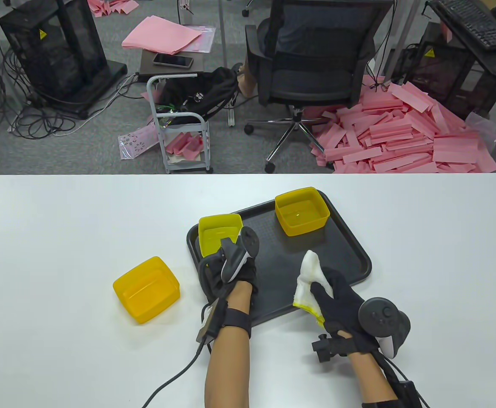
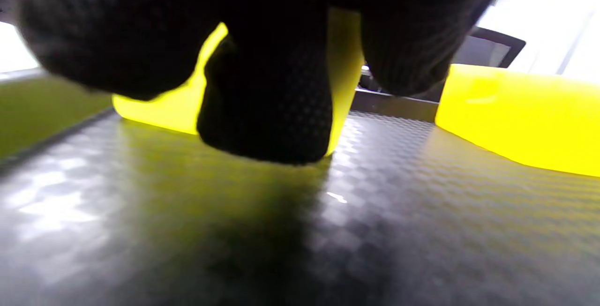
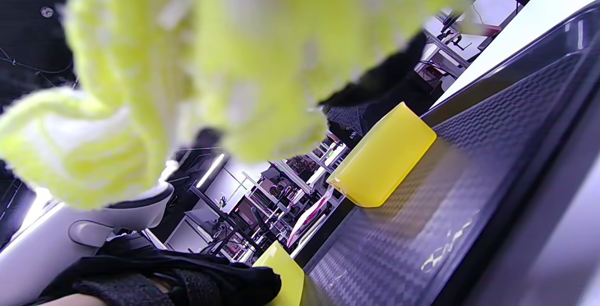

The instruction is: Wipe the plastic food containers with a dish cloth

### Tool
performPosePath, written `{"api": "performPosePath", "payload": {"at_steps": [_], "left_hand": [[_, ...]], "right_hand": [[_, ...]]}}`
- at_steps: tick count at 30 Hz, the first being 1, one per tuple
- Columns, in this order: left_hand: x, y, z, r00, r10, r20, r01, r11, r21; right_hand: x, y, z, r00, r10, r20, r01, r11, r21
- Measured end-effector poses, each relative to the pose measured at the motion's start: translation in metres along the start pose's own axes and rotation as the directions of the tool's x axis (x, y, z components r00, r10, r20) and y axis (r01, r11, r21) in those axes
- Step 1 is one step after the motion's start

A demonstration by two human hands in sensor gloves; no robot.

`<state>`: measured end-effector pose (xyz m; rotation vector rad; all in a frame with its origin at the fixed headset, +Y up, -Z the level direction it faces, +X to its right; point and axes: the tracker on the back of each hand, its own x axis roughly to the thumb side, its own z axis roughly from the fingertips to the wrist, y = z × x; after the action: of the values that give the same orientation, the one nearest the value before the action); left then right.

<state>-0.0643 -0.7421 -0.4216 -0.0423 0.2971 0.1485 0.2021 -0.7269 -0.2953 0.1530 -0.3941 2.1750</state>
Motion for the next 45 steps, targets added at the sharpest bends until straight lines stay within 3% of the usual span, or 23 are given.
{"api": "performPosePath", "payload": {"at_steps": [1, 4, 11, 18, 24, 39, 45], "left_hand": [[-0.001, 0.001, 0.004, 0.998, -0.015, -0.053, 0.016, 1.000, 0.021], [-0.005, 0.004, 0.011, 0.997, -0.019, -0.070, 0.022, 0.999, 0.045], [-0.016, 0.023, 0.028, 0.998, 0.060, 0.025, -0.061, 0.994, 0.088], [-0.031, 0.042, 0.053, 0.962, 0.186, 0.201, -0.205, 0.976, 0.075], [-0.048, 0.054, 0.082, 0.906, 0.245, 0.345, -0.301, 0.947, 0.116], [-0.093, 0.061, 0.125, 0.799, 0.329, 0.504, -0.453, 0.880, 0.144], [-0.109, 0.053, 0.130, 0.668, 0.395, 0.631, -0.561, 0.824, 0.077]], "right_hand": [[0.000, 0.000, 0.000, 1.000, 0.001, 0.001, -0.001, 1.000, 0.000], [0.000, 0.000, 0.000, 1.000, 0.003, 0.005, -0.003, 1.000, 0.000], [0.001, -0.003, 0.000, 1.000, 0.002, 0.014, -0.002, 1.000, -0.010], [0.002, -0.002, 0.000, 0.999, 0.034, 0.027, -0.033, 0.999, -0.007], [-0.001, 0.001, 0.001, 0.997, 0.074, 0.027, -0.074, 0.997, 0.004], [0.003, 0.007, 0.004, 0.982, 0.177, 0.061, -0.179, 0.983, 0.028], [0.004, 0.009, 0.008, 0.981, 0.185, 0.059, -0.188, 0.981, 0.045]]}}
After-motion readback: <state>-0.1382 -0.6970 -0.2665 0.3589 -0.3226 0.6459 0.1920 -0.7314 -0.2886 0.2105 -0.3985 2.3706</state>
